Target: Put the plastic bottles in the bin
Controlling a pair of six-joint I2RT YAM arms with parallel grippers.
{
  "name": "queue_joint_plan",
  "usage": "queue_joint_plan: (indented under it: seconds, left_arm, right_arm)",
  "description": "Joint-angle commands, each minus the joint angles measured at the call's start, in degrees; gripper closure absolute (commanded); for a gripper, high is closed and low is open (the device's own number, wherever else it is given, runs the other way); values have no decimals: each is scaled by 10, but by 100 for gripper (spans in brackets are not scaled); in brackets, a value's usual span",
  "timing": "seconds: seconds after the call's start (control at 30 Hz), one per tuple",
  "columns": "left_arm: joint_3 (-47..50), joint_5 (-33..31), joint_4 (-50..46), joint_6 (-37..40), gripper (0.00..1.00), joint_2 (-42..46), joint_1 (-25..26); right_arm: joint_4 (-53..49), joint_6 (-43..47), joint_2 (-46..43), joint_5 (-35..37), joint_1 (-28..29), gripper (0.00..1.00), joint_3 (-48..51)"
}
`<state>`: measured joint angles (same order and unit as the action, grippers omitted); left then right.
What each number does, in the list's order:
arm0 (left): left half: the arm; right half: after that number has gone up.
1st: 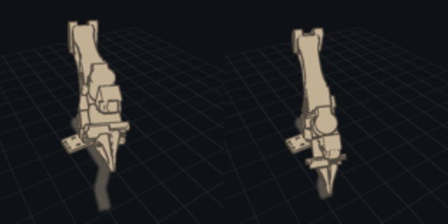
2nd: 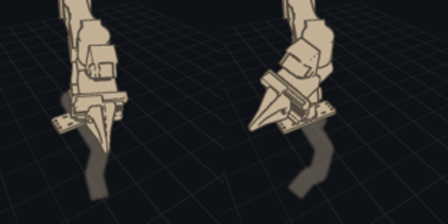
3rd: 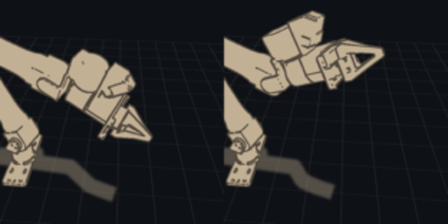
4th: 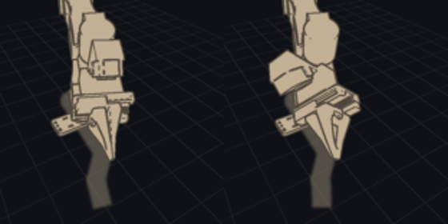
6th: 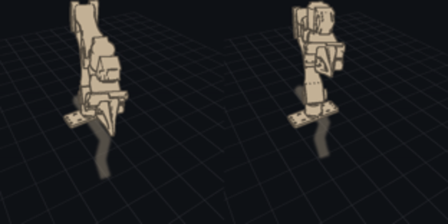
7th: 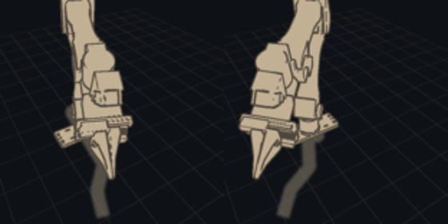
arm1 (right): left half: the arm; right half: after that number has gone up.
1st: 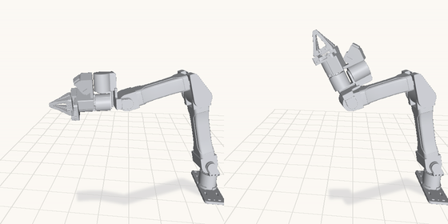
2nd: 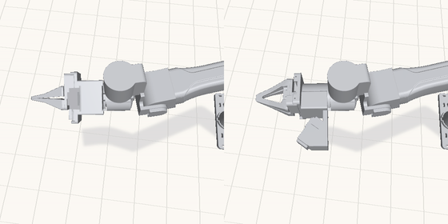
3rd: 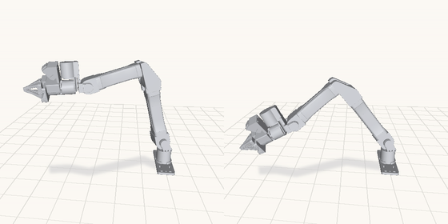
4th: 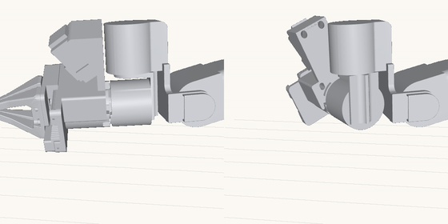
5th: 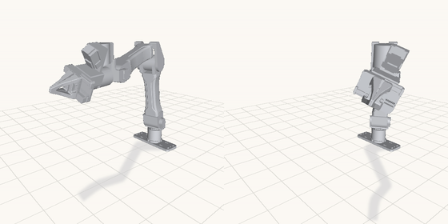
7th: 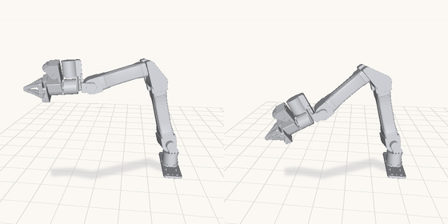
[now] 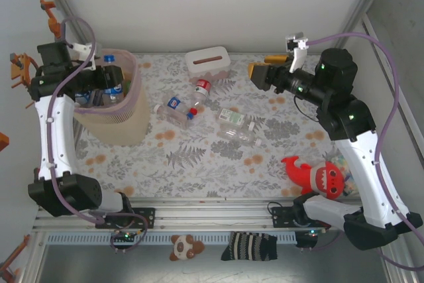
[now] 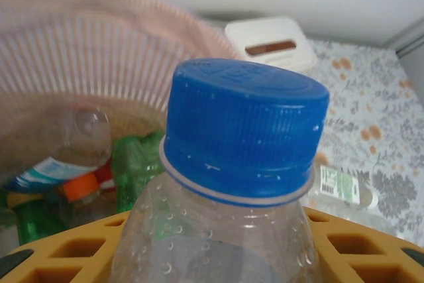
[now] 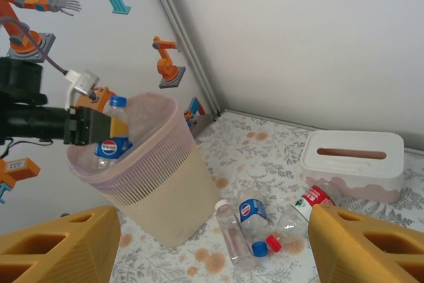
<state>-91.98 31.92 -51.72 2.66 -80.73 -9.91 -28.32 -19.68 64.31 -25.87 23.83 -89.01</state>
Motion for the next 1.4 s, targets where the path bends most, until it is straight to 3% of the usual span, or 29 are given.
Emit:
queue_joint_plan:
  seconds: [0.0,0.17,0.43,0.57,0.77,1.07,1.37]
  left_arm:
    - [31,8,-26,33,46,-10,-3]
    - [67,-7,-38,52,42,-29,-3]
    - [43,-2,-46,57,20,-23,-3]
    - [15,-3,-46,50,15,-7,-3]
    - [-19,-4,-46,39,15,8,-3]
    - [-14,-17,-49,37,28,28,-3]
    - [32,60,27,-28,29,86,-3]
  right_arm:
    - [5,2,-5,-5,3,26,-8]
    - [7,1,-3,-5,3,27,-5]
    - [6,1,0,-4,3,27,-10]
    - [7,1,-1,-4,3,26,-11]
    - [6,2,-2,-2,3,26,-11]
    - [-28,6,4,30,3,27,-13]
    - [-150,31,73,116,3,31,-27]
